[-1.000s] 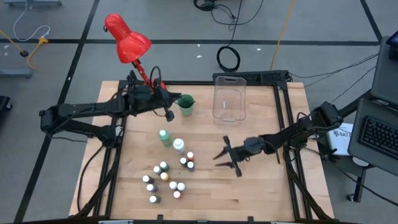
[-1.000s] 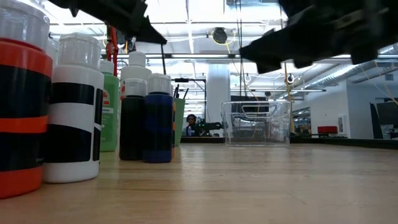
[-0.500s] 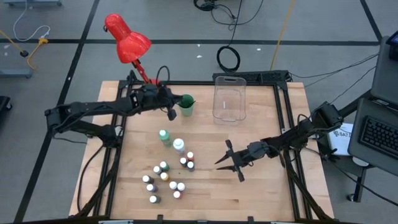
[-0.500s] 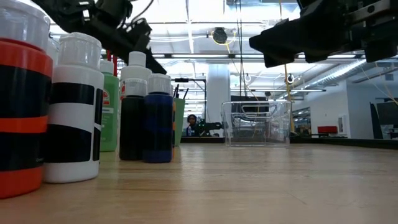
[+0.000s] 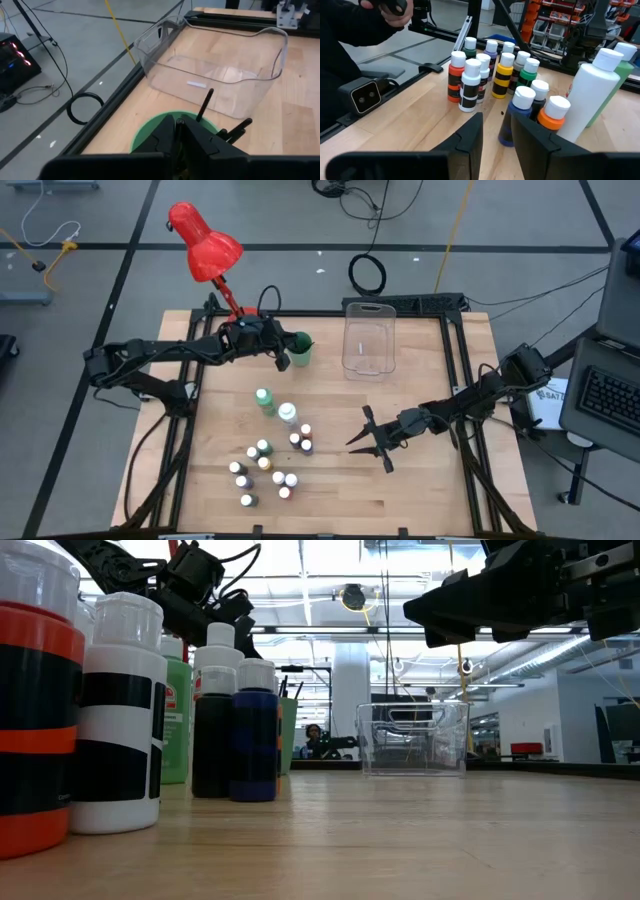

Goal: Pick & Place Paint Supplies
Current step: Put the silver paintbrush into the green cup, then put the blue paint bottle into the transparent bin

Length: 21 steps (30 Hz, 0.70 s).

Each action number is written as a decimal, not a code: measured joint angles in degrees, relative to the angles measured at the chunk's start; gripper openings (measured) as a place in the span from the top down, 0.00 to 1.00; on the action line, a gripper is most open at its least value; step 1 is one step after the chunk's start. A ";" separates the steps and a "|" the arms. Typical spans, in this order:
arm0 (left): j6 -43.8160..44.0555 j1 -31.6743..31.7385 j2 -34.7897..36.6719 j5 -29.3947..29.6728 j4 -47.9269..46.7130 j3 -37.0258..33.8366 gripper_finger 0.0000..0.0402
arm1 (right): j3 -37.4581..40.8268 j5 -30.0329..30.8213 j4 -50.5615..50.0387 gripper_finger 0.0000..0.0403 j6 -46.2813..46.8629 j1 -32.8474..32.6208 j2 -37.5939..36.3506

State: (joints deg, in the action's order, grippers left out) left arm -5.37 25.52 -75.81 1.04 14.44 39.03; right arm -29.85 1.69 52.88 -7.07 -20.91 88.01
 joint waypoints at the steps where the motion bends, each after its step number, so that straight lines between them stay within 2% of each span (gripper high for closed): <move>1: 0.03 0.00 0.02 0.00 -0.36 0.00 0.93 | 0.00 0.00 -0.01 0.77 -0.10 0.00 0.00; 7: -0.04 -0.04 0.02 -0.11 -2.42 0.00 0.85 | 0.00 0.00 -2.18 0.77 -1.90 0.22 0.00; 13: 2.60 -0.04 0.54 -0.10 -2.79 0.00 0.72 | 0.00 0.00 -2.21 0.77 -2.62 0.22 0.00; 18: 0.55 -0.80 4.55 0.04 -3.06 0.04 0.60 | 0.00 -0.16 -3.41 0.77 -2.12 0.22 0.00; 21: 0.60 -1.85 9.57 -1.43 -5.92 0.23 0.56 | 0.00 -0.17 -4.50 0.77 -2.01 0.22 0.00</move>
State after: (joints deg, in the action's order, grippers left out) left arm -4.77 23.67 -66.24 -0.39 8.52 39.26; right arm -29.85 1.52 48.39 -9.08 -20.69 88.01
